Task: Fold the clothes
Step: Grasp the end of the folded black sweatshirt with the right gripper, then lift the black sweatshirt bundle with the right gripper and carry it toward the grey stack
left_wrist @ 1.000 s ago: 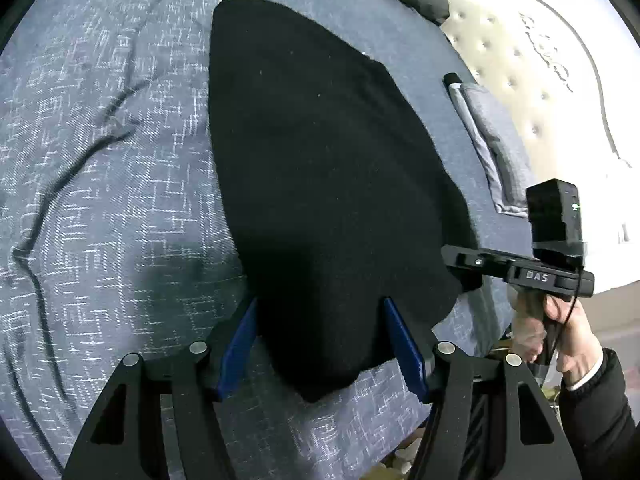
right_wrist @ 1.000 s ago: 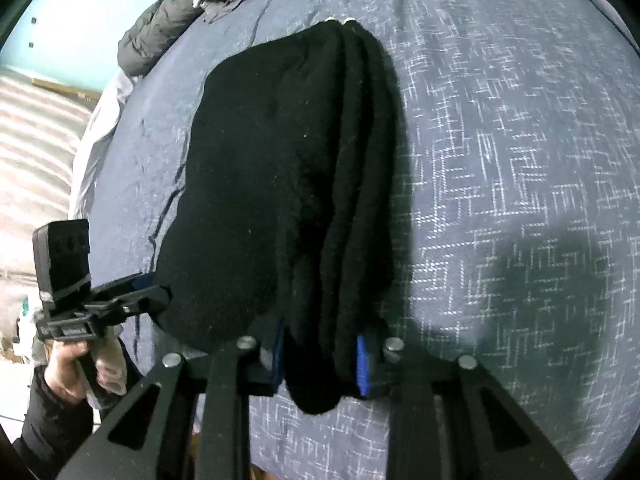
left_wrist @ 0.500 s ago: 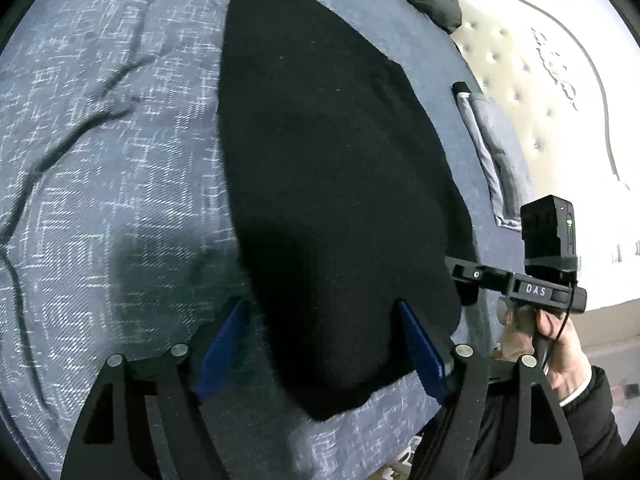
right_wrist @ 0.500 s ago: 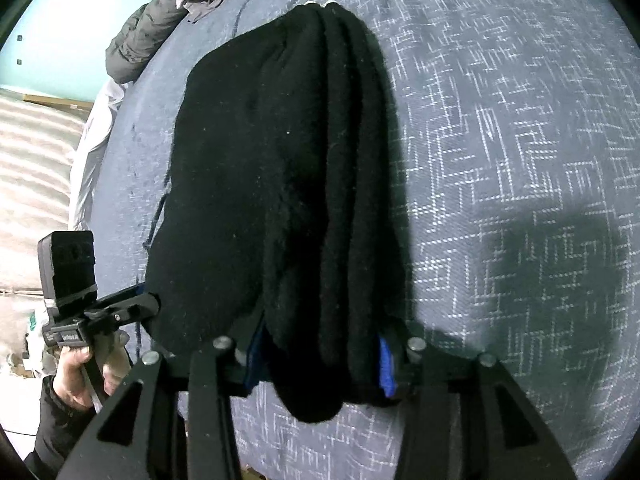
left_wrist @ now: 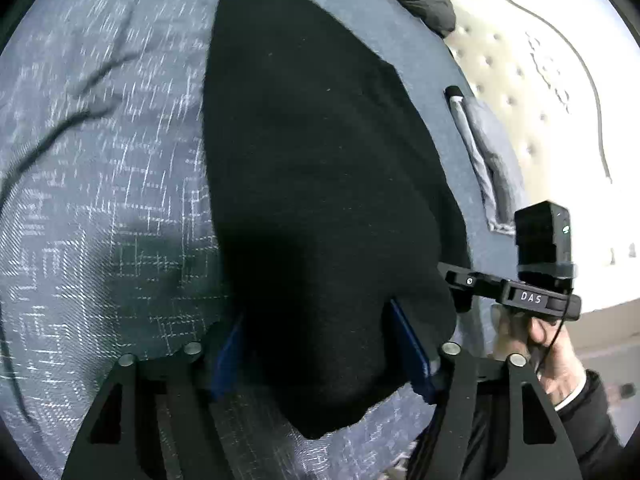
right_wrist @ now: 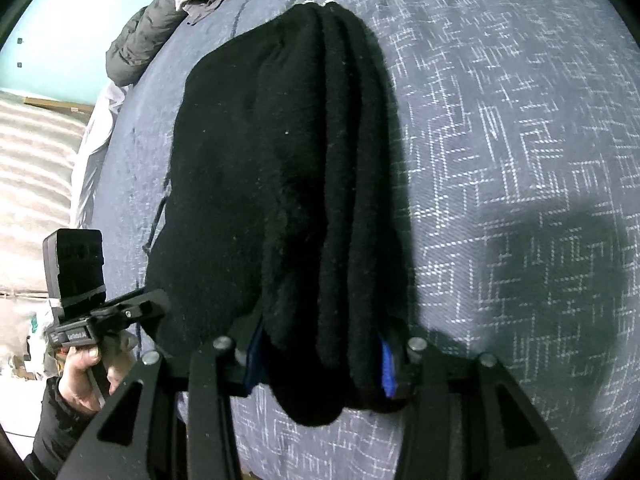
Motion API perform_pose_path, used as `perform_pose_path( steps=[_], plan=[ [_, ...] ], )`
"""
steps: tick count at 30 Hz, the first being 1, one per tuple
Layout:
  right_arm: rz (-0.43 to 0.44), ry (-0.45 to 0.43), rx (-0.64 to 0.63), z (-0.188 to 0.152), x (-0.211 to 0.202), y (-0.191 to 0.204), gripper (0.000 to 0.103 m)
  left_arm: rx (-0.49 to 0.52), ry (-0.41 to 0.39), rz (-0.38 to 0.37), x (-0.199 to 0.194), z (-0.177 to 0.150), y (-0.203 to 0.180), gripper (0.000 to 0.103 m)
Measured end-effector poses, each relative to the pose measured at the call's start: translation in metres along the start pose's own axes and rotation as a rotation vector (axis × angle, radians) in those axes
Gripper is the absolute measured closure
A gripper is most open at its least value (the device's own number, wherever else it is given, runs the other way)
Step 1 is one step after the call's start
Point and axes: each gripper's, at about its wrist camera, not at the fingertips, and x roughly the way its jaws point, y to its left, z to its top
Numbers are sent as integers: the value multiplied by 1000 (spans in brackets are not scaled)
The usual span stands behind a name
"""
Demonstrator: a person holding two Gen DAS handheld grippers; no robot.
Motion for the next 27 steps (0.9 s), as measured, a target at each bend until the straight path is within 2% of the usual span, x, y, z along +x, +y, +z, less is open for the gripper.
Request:
perform_pose_path(
  steps=[1, 4, 8, 16, 27],
  plan=[
    [-2, -9, -16, -1, -2, 2, 70, 21, -11, 16, -3, -1, -5, 40],
    [-21, -44, -62, -5, -9, 12, 81, 68, -46, 46, -14, -1, -19, 52],
    [-16, -105, -117, -4, -34, 27, 83, 127, -102, 61, -37, 5, -43, 56],
    [-2, -227, -211, 16, -105, 53, 84, 221, -186, 44, -80, 38, -111, 57],
    [-78, -376, -298, 56, -218, 57, 84, 344, -270, 13, -95, 102, -227, 57]
  ],
)
